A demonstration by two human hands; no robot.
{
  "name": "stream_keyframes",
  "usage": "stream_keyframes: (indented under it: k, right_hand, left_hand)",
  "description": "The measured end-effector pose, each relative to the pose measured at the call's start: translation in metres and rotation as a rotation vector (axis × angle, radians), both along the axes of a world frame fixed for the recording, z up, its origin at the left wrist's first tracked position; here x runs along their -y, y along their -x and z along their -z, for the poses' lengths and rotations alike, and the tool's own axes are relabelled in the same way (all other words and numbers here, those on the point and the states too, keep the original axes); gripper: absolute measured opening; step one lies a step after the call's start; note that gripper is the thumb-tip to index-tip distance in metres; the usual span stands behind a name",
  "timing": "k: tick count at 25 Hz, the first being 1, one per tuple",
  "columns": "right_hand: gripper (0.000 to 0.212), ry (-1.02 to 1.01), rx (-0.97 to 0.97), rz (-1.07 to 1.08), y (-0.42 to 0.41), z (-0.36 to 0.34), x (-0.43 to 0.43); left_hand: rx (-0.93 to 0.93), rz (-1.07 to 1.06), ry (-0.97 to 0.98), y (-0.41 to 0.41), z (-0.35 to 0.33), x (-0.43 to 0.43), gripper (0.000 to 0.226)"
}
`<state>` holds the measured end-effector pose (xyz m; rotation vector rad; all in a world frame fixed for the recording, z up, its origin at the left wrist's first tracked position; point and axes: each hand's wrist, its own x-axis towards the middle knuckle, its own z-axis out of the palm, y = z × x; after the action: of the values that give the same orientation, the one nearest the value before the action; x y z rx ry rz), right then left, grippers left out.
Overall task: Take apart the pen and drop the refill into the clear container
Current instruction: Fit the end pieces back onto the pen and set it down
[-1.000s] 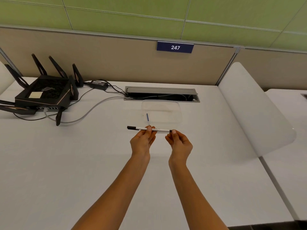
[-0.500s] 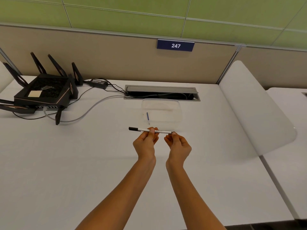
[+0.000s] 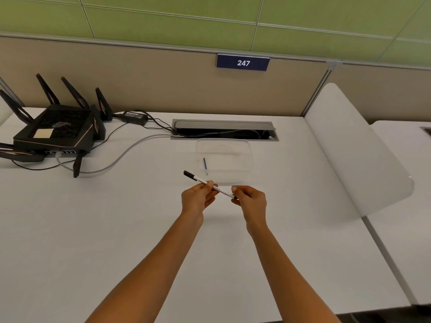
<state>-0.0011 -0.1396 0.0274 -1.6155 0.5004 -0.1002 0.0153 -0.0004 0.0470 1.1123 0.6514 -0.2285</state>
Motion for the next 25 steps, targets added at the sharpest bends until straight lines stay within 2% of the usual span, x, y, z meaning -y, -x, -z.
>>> stream_keyframes:
  k: [4, 7, 16, 20, 25]
  right_hand:
    - [0.012, 0.279, -0.048, -0.272, -0.006, 0.004, -0.004]
    - [0.006, 0.385, -0.069, -0.352, -0.008, 0.013, -0.01]
    - [0.011, 0.438, -0.251, -0.36, -0.014, 0.038, -0.015]
    - [0.009, 0.429, -0.325, -0.354, -0.021, 0.048, -0.014]
    - [0.012, 0.439, -0.373, -0.346, -0.023, 0.059, -0.017]
  left_hand:
    - [-0.047, 0.121, -0.062, 0.001, 0.007, 0.0, 0.031]
    - [-0.075, 0.204, -0.107, 0.001, 0.015, 0.002, 0.033]
    - [-0.182, 0.322, -0.335, -0.014, 0.042, 0.012, 0.026]
    - [-0.198, 0.343, -0.539, -0.02, 0.051, 0.012, 0.008]
    - [-0.16, 0.481, -0.771, -0.023, 0.054, 0.013, 0.007]
